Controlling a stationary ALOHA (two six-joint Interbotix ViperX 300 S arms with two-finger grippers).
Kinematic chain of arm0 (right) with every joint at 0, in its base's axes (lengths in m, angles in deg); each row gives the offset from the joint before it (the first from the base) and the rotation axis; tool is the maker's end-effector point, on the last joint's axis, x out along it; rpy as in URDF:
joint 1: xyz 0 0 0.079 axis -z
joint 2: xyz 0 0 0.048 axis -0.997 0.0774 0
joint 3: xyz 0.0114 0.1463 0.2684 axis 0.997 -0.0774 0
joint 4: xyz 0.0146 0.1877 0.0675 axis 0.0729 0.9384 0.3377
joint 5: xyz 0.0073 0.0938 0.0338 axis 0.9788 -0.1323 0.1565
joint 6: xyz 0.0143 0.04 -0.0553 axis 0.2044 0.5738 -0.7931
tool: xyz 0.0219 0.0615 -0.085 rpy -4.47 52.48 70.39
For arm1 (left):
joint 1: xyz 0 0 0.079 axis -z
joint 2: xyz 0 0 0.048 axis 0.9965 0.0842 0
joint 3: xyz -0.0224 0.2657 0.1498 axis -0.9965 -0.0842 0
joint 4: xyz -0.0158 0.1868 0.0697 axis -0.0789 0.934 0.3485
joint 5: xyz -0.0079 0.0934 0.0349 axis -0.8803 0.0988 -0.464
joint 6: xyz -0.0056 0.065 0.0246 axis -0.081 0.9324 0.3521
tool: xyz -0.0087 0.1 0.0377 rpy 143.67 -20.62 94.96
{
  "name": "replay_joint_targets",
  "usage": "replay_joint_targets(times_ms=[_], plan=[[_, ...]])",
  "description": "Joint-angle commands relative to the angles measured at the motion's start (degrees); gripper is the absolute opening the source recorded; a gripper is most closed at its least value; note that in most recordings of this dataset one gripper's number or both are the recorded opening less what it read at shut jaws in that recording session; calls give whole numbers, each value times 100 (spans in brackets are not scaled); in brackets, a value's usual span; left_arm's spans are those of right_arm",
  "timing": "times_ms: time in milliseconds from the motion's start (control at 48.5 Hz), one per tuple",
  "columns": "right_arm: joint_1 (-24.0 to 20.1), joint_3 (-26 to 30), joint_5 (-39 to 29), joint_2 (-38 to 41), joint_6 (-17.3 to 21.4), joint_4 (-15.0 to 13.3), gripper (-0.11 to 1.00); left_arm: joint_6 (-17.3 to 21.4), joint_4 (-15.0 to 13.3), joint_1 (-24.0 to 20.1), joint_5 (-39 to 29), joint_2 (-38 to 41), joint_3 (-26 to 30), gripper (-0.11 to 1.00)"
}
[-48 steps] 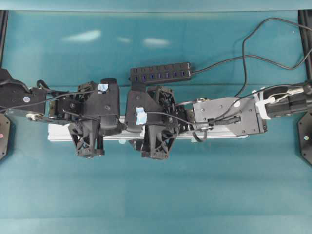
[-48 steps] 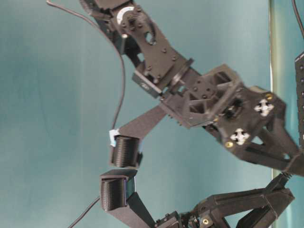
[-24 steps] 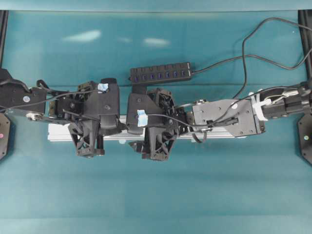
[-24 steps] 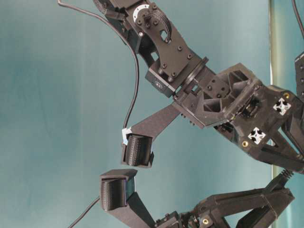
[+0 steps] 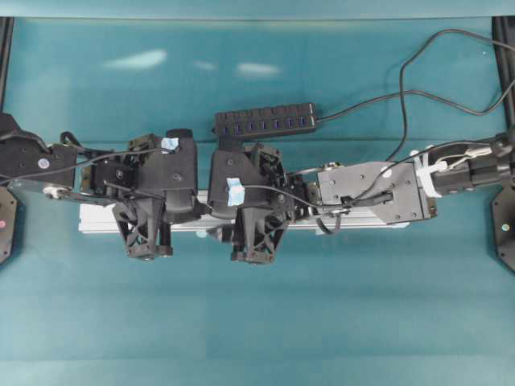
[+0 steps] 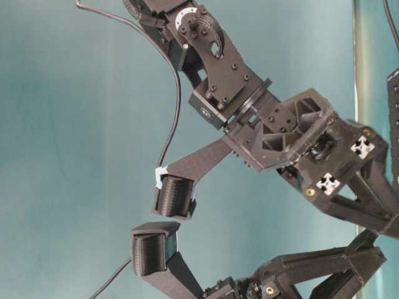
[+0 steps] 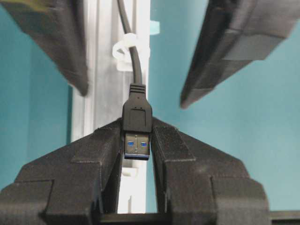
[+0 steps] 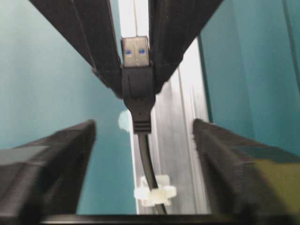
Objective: Pass the USB cable through three rings with both arms.
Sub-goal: 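Release the plug from the left gripper and move left arm away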
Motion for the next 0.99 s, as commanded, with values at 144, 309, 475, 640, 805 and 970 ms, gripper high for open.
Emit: replay_joint_targets(times_ms=[144, 309, 475, 640, 805, 970], plan=[[-9, 35, 70, -62, 9, -18, 1, -9, 9, -9, 26, -70, 105, 20], [-26, 26, 123, -62, 18, -18, -7, -26, 9, -26, 26, -62, 97, 20], [-26, 44, 193, -62, 9, -18, -7, -35, 9, -44, 88, -79, 62, 20], [-26, 53, 193, -62, 9, -18, -7, -97, 9, -79, 176, -97, -26, 20], [-26, 62, 167, -62, 9, -18, -7, -105, 9, -79, 193, -149, -105, 20], [-26, 70, 105, -53, -9, -18, -7, -246, 9, -79, 193, -202, -176, 20]])
